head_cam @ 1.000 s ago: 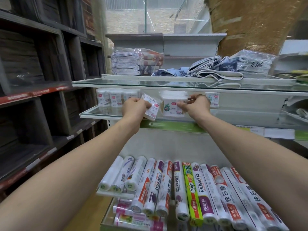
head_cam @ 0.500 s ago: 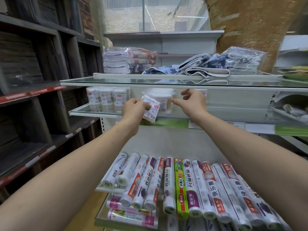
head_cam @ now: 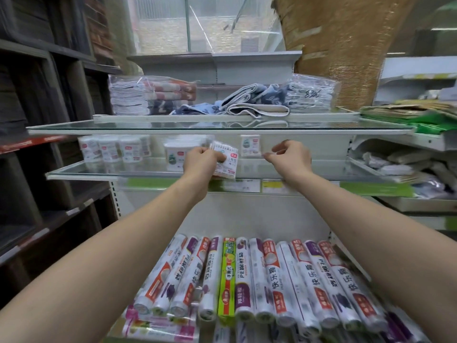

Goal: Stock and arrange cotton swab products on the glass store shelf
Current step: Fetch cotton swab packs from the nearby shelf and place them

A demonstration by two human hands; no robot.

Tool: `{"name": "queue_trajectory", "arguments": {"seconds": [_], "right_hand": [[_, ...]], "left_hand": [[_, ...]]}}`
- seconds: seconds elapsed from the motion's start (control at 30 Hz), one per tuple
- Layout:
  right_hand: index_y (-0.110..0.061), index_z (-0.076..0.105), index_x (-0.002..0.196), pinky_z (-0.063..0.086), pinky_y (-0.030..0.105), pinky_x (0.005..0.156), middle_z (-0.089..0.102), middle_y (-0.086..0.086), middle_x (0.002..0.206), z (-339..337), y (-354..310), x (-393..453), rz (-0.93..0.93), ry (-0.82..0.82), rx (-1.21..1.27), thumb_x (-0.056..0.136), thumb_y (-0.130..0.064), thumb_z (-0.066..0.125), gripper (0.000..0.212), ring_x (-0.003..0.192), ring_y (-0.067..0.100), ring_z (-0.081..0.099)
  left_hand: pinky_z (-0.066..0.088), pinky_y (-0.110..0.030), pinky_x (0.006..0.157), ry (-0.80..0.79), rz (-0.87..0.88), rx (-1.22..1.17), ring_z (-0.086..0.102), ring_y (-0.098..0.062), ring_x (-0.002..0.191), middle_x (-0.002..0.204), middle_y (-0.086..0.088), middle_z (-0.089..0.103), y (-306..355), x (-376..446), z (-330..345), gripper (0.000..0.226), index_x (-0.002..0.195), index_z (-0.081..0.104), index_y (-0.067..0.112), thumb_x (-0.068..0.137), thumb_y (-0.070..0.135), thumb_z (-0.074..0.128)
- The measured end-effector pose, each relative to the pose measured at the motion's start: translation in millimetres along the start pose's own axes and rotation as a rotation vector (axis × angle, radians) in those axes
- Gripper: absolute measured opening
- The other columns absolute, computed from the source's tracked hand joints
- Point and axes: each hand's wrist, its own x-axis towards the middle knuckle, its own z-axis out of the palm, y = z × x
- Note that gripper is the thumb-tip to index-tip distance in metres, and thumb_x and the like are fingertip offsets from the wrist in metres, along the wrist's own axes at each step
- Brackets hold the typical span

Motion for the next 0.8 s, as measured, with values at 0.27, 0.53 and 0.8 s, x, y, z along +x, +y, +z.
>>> {"name": "queue_trajectory", "arguments": {"seconds": [0.27, 0.53, 0.8], "right_hand": [[-0.018, 0.072, 0.097, 0.052, 0.035, 0.090, 0.072, 0.004, 0.099, -26.2, 30.0, 29.7, 0.050, -0.020, 0.002, 0.079, -0.040, 0.078, 0.029, 0.100, 0.026, 0.064], [-0.014, 0.070, 0.098, 0.049, 0.028, 0.086, 0.069, 0.002, 0.095, -15.7, 35.3, 56.1, 0.109, -0.125, -0.006, 0.084, -0.036, 0.076, 0.027, 0.096, 0.023, 0.065], [-0.023, 0.070, 0.083, 0.053, 0.034, 0.089, 0.067, -0.001, 0.088, -15.8, 50.9, 93.2, 0.155, -0.131, -0.077, 0.081, -0.040, 0.077, 0.018, 0.093, 0.024, 0.064]], "left_hand": [[0.063, -0.043, 0.080, -0.061, -0.016, 0.038, 0.073, -0.034, 0.089, 0.104, -0.020, 0.071, 3.1, 8.5, 55.2, 0.019, 0.097, 0.059, 0.006, 0.085, 0.001, 0.073], [0.059, -0.038, 0.086, -0.121, -0.097, 0.179, 0.068, -0.026, 0.098, 0.116, -0.013, 0.069, 9.8, 58.1, 74.5, 0.025, 0.114, 0.063, 0.004, 0.091, 0.001, 0.070], [0.051, -0.038, 0.101, -0.213, 0.021, 0.471, 0.058, -0.034, 0.128, 0.139, -0.020, 0.059, 2.3, 110.8, 94.1, 0.048, 0.137, 0.054, -0.001, 0.094, 0.015, 0.070]]}}
